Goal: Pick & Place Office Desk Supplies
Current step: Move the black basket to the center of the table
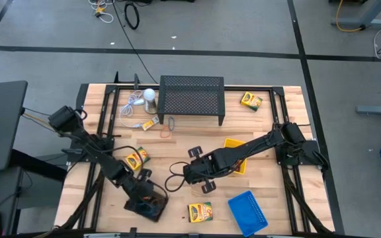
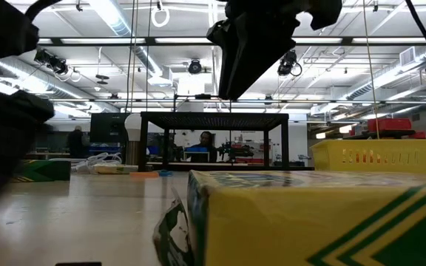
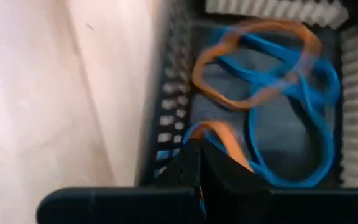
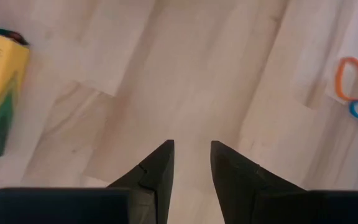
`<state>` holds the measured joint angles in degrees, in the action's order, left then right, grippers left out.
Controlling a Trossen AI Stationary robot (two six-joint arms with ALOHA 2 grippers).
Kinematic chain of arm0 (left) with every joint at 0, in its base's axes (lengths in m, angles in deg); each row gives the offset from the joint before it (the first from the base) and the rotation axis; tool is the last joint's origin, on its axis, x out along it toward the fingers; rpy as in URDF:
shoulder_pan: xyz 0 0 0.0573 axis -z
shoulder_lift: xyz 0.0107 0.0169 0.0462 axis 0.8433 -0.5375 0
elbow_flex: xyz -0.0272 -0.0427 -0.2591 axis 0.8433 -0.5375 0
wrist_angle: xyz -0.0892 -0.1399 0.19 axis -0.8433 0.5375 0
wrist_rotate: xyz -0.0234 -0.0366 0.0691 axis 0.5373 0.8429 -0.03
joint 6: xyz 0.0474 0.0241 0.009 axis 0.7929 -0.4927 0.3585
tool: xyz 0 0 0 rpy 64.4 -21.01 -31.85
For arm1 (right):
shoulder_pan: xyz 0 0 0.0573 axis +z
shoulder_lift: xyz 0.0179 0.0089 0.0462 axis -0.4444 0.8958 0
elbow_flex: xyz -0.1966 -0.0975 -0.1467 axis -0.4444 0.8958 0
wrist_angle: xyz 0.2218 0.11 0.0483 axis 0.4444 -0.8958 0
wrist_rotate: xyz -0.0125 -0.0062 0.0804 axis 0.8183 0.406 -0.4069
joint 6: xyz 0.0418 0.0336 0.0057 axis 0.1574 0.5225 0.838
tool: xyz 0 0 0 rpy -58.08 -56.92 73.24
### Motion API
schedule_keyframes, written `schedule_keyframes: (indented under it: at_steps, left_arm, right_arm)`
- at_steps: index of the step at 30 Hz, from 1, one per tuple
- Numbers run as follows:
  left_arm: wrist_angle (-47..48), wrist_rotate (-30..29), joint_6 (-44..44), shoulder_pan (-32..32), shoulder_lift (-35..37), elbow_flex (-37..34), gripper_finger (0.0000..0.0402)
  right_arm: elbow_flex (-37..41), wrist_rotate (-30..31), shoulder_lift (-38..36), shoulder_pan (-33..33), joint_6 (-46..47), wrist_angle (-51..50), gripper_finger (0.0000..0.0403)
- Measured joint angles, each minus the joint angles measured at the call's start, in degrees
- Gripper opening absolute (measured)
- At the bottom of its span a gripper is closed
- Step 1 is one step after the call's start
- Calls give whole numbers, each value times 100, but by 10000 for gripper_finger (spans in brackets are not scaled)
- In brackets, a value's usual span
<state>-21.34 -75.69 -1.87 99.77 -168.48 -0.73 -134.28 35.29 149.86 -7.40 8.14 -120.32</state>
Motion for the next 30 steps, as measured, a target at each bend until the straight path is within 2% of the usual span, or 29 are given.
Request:
schedule_keyframes:
  at_steps: [5, 11, 19, 24, 30]
  left_arm:
    - [-53, -677, 127, 1, -78, 87, 1]
    - [-660, -1152, 461, -289, -206, 92, 1]
    - [-1169, -1337, 937, -743, -422, 84, 1]
    - [-1455, -1735, 1129, -937, -431, 85, 1]
    - [-1947, -1871, 1571, -1452, -431, 85, 1]
  right_arm:
    - [0, 46, 0, -4, 71, -18, 112]
    - [0, 421, 0, 11, 100, -59, 112]
    - [0, 464, 0, 31, 191, -181, 112]
    - [0, 616, 0, 55, 190, -226, 112]
    - [0, 685, 0, 57, 191, -225, 112]
